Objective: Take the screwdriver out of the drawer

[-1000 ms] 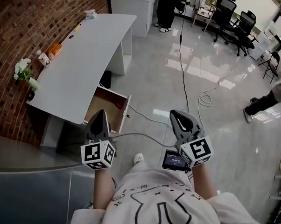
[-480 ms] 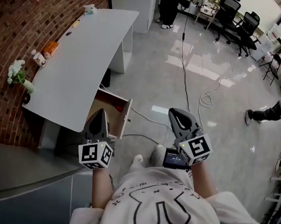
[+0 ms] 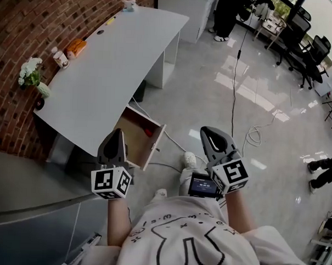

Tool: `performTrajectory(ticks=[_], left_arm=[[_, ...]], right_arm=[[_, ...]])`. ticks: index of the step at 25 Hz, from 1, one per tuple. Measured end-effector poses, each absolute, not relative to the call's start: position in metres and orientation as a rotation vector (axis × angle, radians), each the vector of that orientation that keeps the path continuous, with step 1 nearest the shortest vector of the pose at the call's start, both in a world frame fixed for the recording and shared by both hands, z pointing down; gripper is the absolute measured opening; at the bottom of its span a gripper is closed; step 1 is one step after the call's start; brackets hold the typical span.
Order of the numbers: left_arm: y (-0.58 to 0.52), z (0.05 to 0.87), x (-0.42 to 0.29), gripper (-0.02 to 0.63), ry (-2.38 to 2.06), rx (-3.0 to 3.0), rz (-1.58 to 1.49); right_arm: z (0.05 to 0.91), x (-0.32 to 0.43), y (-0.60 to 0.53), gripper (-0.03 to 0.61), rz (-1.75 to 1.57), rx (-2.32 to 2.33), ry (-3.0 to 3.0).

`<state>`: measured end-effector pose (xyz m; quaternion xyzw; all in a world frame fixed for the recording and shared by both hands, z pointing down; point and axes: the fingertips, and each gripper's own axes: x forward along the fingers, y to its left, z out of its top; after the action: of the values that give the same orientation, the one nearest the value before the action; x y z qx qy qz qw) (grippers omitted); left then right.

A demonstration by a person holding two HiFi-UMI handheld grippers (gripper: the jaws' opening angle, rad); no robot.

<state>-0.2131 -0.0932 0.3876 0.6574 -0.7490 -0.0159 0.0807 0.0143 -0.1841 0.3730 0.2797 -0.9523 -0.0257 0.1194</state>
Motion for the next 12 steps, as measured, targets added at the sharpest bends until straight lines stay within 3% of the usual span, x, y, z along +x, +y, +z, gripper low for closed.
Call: performTrajectory(ticks=[12], left_arm=[[-0.173, 0.393, -0.205, 0.012, -2.433, 1.701, -0.045]], right_arm=[[0.384, 0.006, -0.322, 0.021, -0.044, 0.559, -2.856]])
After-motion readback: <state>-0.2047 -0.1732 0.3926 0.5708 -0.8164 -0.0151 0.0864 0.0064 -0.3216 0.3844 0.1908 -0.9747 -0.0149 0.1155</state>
